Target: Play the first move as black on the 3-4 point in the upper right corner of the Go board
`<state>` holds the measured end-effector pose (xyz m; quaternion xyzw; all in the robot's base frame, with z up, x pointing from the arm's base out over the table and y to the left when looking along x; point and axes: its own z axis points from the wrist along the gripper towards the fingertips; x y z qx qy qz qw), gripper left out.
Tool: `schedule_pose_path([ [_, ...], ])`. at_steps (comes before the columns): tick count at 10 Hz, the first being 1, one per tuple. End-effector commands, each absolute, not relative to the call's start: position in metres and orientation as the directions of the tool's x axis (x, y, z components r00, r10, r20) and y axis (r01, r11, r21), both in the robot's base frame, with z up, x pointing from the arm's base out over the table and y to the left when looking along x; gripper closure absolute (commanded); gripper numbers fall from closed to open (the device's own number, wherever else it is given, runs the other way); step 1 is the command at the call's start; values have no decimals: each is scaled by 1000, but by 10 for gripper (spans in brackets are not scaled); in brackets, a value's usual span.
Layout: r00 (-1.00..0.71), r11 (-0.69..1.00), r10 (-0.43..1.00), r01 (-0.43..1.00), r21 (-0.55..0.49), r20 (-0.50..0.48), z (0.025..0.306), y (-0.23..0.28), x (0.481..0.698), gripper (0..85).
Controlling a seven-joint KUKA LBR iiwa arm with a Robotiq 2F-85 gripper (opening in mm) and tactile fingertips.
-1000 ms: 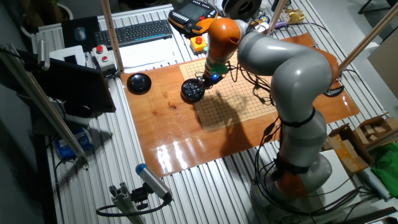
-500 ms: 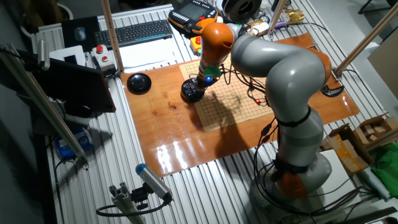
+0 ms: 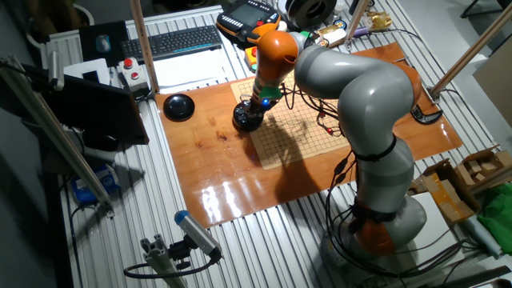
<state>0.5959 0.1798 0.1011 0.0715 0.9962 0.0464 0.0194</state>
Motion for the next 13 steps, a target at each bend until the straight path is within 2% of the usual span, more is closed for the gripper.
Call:
schedule_pose_path([
  [1, -988, 984, 150, 146, 103, -39, 98, 181, 597, 593],
  [5, -988, 983, 142, 135, 123, -54, 87, 184, 603, 623],
  [8, -987, 983, 141, 130, 132, -73, 80, 185, 605, 567],
  [13, -984, 980, 152, 137, 146, -90, 72, 186, 609, 553],
])
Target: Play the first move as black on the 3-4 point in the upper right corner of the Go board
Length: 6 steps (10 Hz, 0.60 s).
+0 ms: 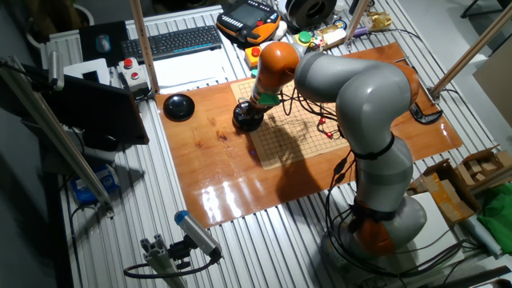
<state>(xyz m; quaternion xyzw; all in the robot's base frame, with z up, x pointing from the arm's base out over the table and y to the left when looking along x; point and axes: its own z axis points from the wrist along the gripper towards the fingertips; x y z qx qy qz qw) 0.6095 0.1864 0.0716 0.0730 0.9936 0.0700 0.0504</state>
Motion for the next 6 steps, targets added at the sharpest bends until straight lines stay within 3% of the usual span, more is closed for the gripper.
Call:
schedule_pose_path([
  [1, -984, 979, 153, 139, 148, -91, 71, 187, 610, 553],
  [6, -982, 978, 161, 145, 151, -100, 68, 187, 611, 553],
])
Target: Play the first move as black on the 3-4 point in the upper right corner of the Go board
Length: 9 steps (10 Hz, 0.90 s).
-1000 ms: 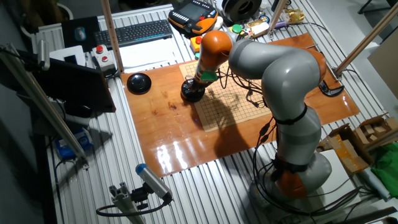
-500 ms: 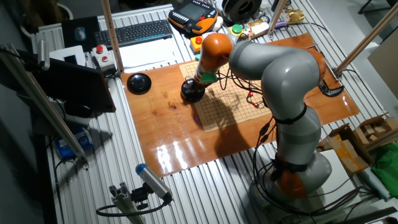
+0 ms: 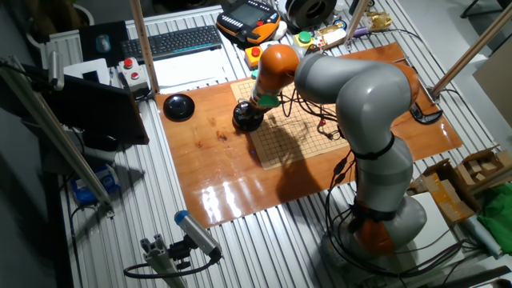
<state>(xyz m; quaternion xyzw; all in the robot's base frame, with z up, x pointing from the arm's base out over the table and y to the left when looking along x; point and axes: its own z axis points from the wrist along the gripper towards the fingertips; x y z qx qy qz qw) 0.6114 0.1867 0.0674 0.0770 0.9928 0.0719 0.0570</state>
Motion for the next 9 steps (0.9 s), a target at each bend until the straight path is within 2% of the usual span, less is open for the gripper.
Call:
schedule_pose_path([
  [1, -981, 978, 162, 145, 152, -106, 66, 187, 612, 553],
  [9, -977, 978, 169, 150, 145, -127, 64, 188, 612, 547],
])
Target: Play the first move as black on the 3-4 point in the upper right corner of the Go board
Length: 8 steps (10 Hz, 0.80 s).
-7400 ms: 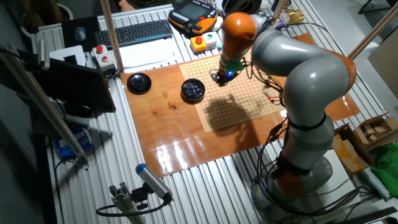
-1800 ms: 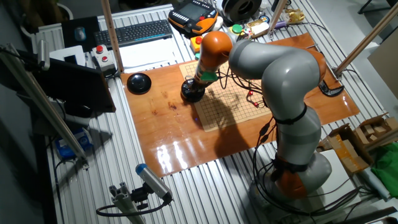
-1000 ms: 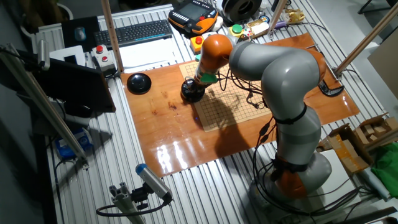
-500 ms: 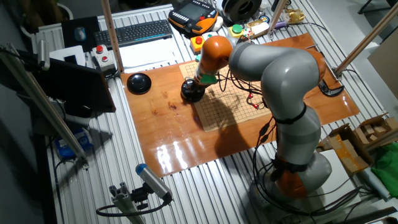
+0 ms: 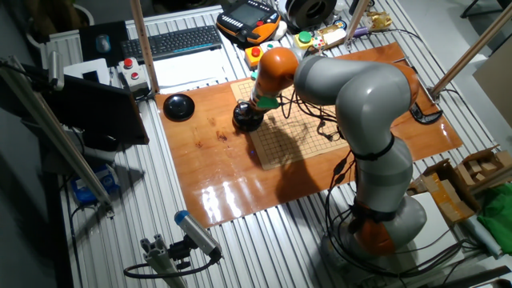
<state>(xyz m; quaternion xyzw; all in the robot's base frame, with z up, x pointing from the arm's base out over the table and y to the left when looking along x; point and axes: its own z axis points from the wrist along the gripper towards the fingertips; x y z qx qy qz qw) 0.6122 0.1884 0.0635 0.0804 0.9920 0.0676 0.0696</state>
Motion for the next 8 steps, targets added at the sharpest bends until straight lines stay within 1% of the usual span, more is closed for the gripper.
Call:
schedule_pose_path([
  [1, -977, 978, 169, 150, 144, -128, 63, 189, 612, 547],
  [5, -975, 979, 173, 155, 136, -138, 63, 189, 612, 503],
  [8, -968, 979, 182, 163, 122, -170, 64, 189, 612, 503],
])
